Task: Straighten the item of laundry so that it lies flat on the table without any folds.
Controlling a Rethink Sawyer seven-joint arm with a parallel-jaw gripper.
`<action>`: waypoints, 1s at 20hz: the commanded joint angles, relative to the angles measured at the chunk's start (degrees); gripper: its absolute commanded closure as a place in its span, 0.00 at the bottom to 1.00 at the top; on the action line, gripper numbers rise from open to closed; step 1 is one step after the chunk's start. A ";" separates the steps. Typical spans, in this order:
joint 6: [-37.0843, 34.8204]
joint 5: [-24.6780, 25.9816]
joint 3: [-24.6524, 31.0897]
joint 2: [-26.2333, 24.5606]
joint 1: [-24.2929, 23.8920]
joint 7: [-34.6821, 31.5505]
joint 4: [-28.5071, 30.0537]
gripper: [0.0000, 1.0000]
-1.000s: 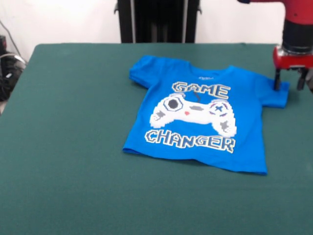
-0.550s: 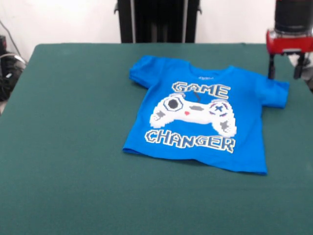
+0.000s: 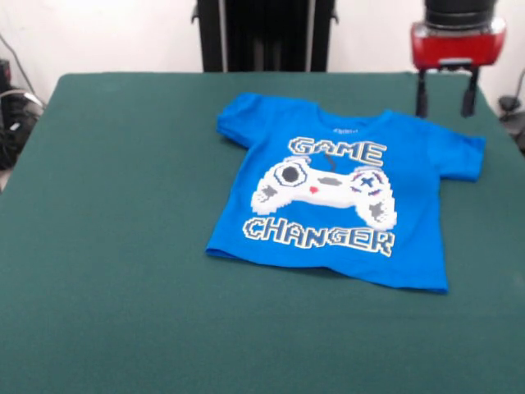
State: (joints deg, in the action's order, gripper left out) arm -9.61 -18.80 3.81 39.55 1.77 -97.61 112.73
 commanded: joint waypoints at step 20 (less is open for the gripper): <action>-7.60 28.88 1.94 -3.95 -21.62 3.60 -1.55 0.00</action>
State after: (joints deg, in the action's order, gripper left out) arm -9.85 5.63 1.28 39.23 -17.51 -97.61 112.69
